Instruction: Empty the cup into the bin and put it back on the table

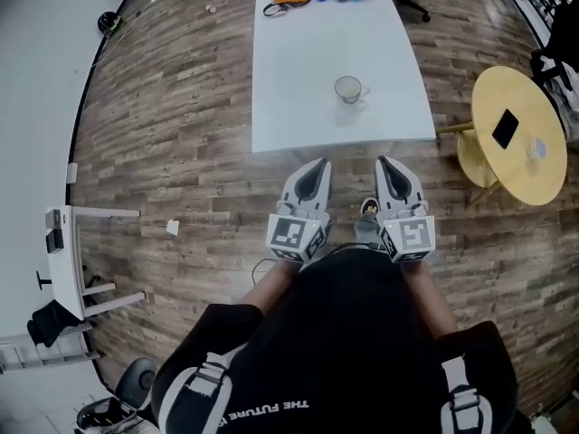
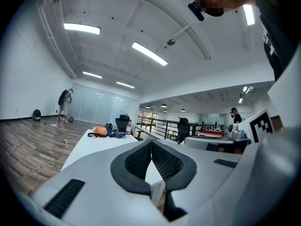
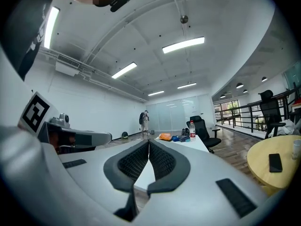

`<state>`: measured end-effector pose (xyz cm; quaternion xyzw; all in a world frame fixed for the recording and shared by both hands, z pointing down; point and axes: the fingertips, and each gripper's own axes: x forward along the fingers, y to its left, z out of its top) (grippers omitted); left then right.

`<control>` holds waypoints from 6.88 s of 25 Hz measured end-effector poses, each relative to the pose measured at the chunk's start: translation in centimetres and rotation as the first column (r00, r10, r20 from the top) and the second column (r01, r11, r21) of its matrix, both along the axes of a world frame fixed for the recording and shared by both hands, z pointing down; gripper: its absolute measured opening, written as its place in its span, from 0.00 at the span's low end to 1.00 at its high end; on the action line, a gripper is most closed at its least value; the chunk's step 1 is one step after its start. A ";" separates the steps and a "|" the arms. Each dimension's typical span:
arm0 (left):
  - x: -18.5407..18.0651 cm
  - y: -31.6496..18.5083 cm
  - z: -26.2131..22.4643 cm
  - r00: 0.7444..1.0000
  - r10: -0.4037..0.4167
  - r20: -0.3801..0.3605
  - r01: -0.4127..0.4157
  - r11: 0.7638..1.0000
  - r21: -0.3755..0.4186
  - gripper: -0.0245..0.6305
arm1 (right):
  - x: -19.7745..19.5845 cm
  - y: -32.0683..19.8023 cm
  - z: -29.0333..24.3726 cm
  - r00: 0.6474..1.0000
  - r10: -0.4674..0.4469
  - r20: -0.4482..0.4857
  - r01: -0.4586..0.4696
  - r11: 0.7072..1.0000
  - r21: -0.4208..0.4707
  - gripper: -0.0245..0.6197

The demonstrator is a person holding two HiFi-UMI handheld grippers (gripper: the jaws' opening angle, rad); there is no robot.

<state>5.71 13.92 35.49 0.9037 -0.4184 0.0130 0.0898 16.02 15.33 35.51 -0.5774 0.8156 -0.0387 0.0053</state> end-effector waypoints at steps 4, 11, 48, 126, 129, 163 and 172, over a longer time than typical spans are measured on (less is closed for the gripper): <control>3.9 -6.0 0.2 0.999 0.009 0.043 -0.010 1.000 0.009 0.07 | 4.0 -5.9 1.5 1.000 -0.010 -0.017 0.009 0.999 -0.052 0.06; 6.6 -13.7 2.8 0.996 -0.015 0.088 0.017 1.000 -0.020 0.07 | 6.8 -15.0 7.4 0.996 -0.074 -0.045 0.067 0.986 -0.150 0.06; 8.1 -26.5 23.5 0.921 0.280 0.270 -0.237 0.954 -0.182 0.57 | 4.7 -31.6 23.2 0.985 -0.141 -0.104 0.102 0.945 -0.311 0.12; -37.9 -1.7 27.2 0.691 -0.697 -0.192 0.375 0.573 -0.729 0.61 | -48.3 -7.1 28.5 0.311 -0.938 0.151 0.562 0.054 -0.825 0.11; -38.1 -2.0 26.1 0.707 -0.687 -0.170 0.406 0.590 -0.698 0.61 | -48.5 -7.4 27.3 0.321 -0.935 0.148 0.600 0.080 -0.796 0.11; 2.1 -23.5 3.2 0.932 0.336 0.133 -0.343 0.939 0.036 0.61 | -4.9 -27.3 2.5 0.975 -0.183 -0.126 0.168 0.979 -0.117 0.11; 10.3 -25.7 12.8 0.839 0.479 0.259 -0.480 0.875 -0.063 0.61 | 3.5 -29.2 11.9 0.986 -0.098 -0.135 0.059 0.961 -0.271 0.11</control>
